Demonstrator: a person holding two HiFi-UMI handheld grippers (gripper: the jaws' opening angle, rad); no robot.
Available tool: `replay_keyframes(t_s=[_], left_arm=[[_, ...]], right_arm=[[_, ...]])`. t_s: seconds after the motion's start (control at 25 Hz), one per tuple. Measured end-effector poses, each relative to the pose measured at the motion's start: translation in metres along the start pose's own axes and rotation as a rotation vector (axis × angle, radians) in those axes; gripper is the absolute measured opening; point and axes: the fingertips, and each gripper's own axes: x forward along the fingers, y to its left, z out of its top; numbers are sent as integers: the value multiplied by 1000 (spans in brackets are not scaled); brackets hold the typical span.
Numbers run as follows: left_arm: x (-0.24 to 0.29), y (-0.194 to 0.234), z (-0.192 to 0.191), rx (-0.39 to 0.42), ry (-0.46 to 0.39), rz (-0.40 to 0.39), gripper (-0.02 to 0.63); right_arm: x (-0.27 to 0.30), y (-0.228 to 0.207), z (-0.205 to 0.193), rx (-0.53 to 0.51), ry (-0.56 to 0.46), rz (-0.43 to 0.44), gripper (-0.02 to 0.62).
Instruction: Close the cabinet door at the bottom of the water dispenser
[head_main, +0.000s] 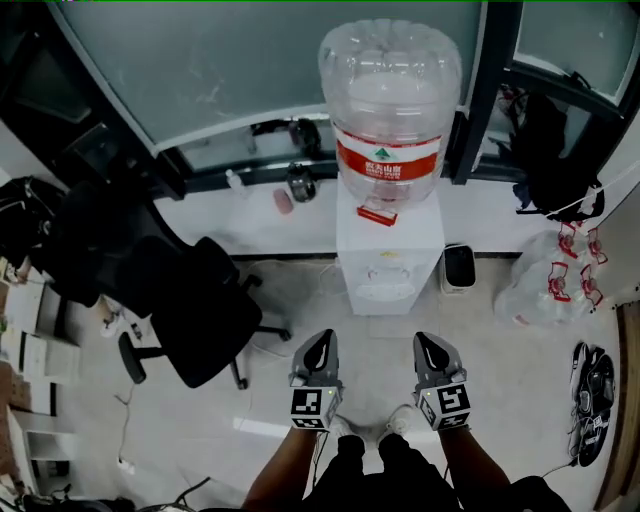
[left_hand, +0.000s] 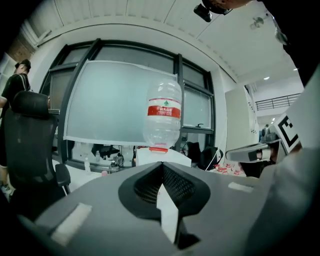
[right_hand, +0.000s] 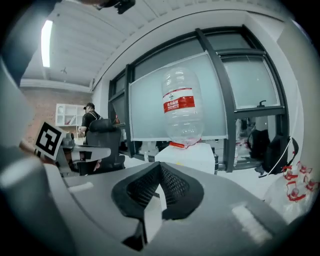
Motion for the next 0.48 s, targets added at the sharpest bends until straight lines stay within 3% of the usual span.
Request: replay_keyframes(t_s=[0.12,0.48], left_arm=[[-3,-13,24,34,-30,-26,18],[0,-28,62,100,-80,-65,18]], right_arm=[[-8,-4,22,5,-28,4,2],[-17,-9,69,-121,-81,-6,0]])
